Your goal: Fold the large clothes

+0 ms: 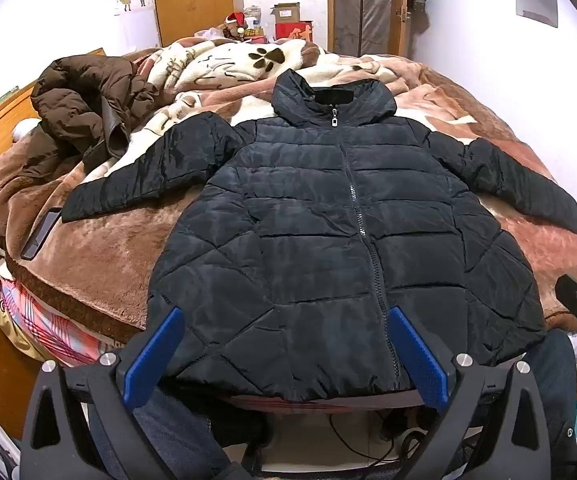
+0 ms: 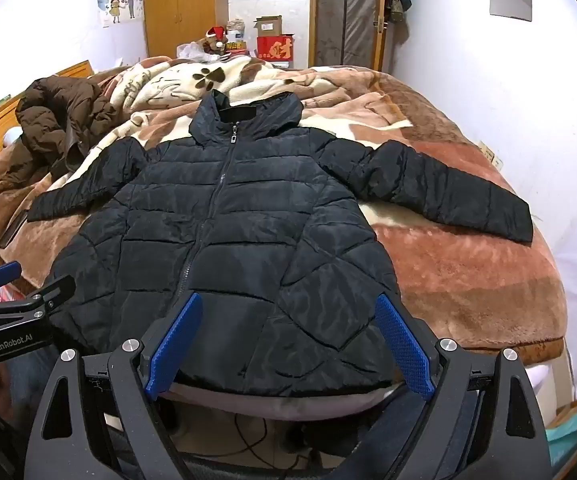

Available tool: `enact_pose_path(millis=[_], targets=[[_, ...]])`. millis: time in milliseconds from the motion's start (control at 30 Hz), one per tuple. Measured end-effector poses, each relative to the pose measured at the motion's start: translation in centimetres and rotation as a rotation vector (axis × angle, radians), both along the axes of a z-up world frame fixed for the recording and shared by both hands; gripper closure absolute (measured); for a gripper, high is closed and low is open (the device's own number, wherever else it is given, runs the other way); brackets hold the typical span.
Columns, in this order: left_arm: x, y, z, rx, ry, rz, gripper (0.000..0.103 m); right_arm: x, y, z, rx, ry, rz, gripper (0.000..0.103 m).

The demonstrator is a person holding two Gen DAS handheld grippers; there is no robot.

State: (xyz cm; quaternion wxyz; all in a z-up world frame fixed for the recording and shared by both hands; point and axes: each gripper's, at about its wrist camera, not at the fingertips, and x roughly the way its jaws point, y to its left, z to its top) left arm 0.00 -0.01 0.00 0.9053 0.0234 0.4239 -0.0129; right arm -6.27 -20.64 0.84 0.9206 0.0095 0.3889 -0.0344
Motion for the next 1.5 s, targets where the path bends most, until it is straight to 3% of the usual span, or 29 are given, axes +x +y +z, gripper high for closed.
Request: enact_pose_path(millis=[1500], targets=[[-0.4, -0.2, -0.7, -0.005, 0.013, 0.004, 0.0, 0.3, -0.6, -0.5, 0.004, 0.006, 0.003, 0.014]])
